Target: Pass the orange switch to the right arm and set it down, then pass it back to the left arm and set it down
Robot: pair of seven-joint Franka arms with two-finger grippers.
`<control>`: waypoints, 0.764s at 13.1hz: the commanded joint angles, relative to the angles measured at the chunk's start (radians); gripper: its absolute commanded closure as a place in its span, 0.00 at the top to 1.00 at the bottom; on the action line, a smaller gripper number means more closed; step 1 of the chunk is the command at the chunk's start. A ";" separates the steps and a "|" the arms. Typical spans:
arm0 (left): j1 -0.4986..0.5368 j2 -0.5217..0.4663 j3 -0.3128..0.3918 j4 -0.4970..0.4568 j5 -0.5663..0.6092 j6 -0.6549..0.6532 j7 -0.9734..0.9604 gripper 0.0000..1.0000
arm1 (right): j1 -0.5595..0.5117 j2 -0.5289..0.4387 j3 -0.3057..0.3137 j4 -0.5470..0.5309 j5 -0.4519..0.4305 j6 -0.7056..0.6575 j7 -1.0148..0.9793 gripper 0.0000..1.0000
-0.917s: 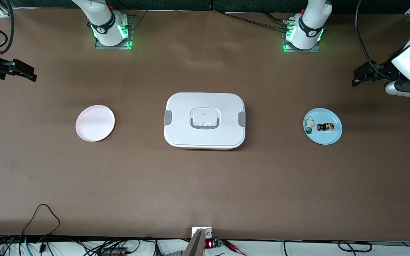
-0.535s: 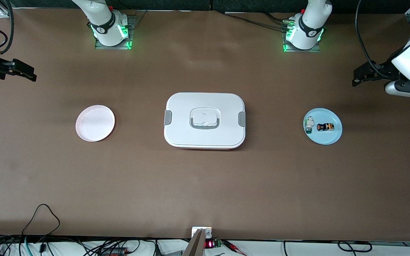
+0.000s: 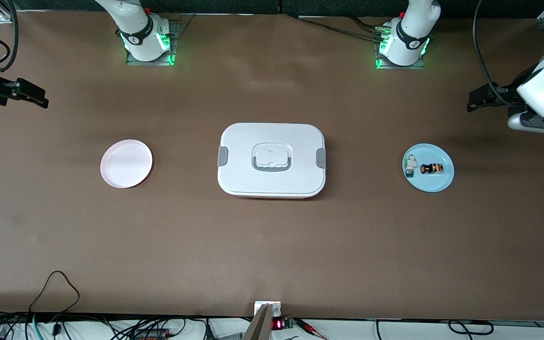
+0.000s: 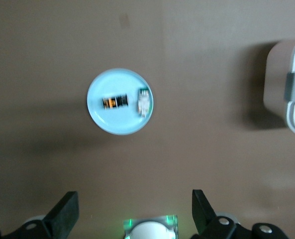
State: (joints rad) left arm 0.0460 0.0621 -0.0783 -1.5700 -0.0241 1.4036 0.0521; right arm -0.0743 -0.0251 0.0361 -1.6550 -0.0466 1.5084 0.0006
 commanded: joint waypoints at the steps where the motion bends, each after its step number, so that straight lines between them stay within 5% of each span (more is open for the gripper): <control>1: 0.044 0.080 -0.003 0.011 0.012 -0.028 0.011 1.00 | 0.001 -0.010 -0.002 0.001 0.002 -0.011 -0.002 1.00; 5: 0.063 0.137 -0.008 -0.053 0.004 0.043 0.012 1.00 | 0.001 -0.010 -0.002 0.001 0.002 -0.013 -0.002 1.00; 10: 0.080 0.124 -0.008 -0.286 0.015 0.320 0.015 1.00 | 0.001 -0.010 -0.002 0.001 0.002 -0.011 -0.002 1.00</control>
State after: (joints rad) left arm 0.1090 0.2199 -0.0821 -1.7508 -0.0237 1.6260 0.0550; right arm -0.0743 -0.0251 0.0359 -1.6549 -0.0466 1.5082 0.0006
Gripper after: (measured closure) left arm 0.000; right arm 0.000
